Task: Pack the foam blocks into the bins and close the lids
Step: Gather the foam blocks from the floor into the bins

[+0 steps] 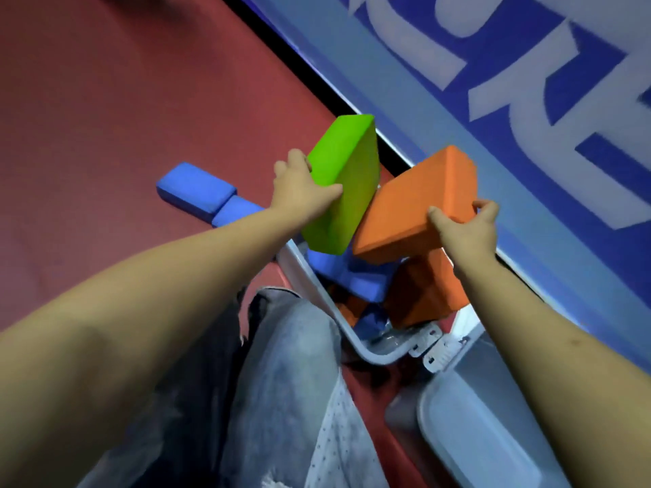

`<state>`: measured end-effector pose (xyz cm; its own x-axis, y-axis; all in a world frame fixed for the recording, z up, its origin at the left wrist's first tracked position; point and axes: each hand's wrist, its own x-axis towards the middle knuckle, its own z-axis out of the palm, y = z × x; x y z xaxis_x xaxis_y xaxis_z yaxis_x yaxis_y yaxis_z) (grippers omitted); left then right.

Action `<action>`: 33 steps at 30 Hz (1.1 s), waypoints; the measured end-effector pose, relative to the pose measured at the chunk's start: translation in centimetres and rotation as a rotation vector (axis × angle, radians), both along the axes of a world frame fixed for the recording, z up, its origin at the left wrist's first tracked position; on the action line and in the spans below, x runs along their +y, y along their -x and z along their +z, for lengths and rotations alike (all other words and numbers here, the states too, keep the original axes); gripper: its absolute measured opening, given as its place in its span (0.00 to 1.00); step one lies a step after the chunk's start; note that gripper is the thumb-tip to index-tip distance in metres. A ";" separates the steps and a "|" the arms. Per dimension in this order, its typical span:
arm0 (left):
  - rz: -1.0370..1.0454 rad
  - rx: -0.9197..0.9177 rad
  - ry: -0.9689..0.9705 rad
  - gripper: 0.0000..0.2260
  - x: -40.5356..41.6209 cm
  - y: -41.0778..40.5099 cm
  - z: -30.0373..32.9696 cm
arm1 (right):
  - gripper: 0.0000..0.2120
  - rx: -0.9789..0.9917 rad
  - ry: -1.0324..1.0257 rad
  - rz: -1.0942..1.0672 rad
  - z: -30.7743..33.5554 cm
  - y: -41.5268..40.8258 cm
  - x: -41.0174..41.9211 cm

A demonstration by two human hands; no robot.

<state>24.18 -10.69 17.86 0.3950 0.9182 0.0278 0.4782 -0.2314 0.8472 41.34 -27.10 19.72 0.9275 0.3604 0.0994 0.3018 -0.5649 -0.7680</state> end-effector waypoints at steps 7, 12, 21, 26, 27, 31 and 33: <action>0.057 0.181 -0.069 0.29 -1.3 -0.9 -2.6 | 0.32 -0.242 -0.052 0.069 0.2 0.2 -3.0; 0.075 0.244 -0.098 0.29 -0.9 -1.6 -4.0 | 0.34 -0.383 -0.029 0.167 -0.1 -0.5 -2.2; 0.025 0.266 -0.206 0.29 1.2 -4.5 -7.2 | 0.40 -0.375 0.214 0.415 -5.2 -1.5 3.3; -0.408 0.553 0.003 0.32 3.7 -4.6 -9.2 | 0.50 -0.164 0.728 0.434 -8.4 -1.5 4.7; -0.443 0.549 0.031 0.32 4.1 -4.3 -9.2 | 0.50 -0.136 0.742 0.472 -8.4 -1.4 4.9; -0.408 0.453 0.036 0.29 5.6 -1.9 -7.5 | 0.45 -0.079 0.711 0.561 -6.7 -0.3 6.5; -0.387 0.415 0.048 0.27 6.3 -0.2 -6.5 | 0.44 -0.064 0.692 0.624 -5.4 0.9 7.5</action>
<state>24.33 -4.41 11.39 0.6720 0.7006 -0.2398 0.6612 -0.4220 0.6203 40.48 -19.58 14.31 0.5463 0.7895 -0.2797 0.7348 -0.6120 -0.2923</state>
